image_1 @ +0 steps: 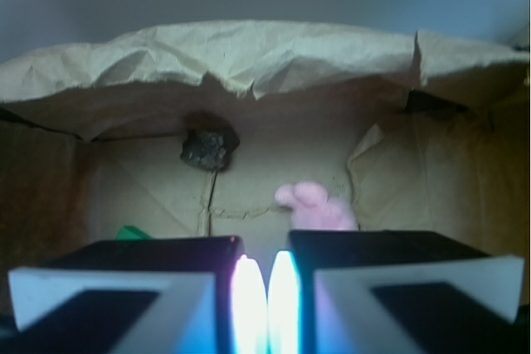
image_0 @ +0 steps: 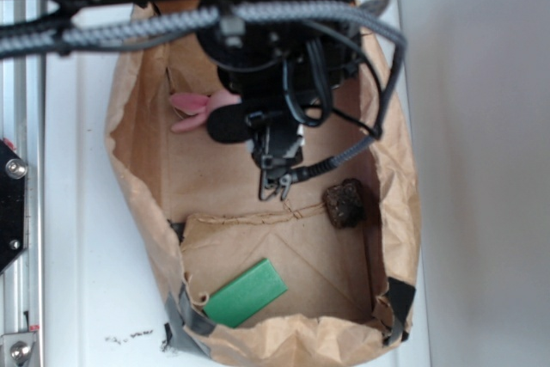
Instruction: Grab the pink bunny.
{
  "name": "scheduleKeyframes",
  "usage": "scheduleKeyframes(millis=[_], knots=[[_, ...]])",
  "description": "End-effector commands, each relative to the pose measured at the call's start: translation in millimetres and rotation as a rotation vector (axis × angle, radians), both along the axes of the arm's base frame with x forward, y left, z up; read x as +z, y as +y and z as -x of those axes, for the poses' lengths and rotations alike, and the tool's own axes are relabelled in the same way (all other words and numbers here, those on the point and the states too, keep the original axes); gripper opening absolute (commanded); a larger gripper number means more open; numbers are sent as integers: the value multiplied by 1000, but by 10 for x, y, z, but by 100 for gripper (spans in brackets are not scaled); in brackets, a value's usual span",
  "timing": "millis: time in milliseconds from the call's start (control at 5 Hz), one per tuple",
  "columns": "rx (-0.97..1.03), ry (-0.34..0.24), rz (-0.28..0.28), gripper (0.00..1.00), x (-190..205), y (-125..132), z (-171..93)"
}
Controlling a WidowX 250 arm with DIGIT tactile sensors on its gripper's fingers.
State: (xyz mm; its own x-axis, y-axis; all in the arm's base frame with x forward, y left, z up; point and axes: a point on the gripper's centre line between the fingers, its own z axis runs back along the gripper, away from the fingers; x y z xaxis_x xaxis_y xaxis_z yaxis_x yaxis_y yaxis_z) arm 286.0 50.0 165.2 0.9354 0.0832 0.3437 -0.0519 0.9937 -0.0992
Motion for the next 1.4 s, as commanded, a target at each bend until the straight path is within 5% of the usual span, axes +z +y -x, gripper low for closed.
scheduleKeyframes(millis=[0, 600, 1200], knots=[[-6, -25, -69, 100, -161, 331, -67], [-16, 45, -78, 100, -643, 519, -186], [-36, 44, -125, 100, -931, 496, -153]])
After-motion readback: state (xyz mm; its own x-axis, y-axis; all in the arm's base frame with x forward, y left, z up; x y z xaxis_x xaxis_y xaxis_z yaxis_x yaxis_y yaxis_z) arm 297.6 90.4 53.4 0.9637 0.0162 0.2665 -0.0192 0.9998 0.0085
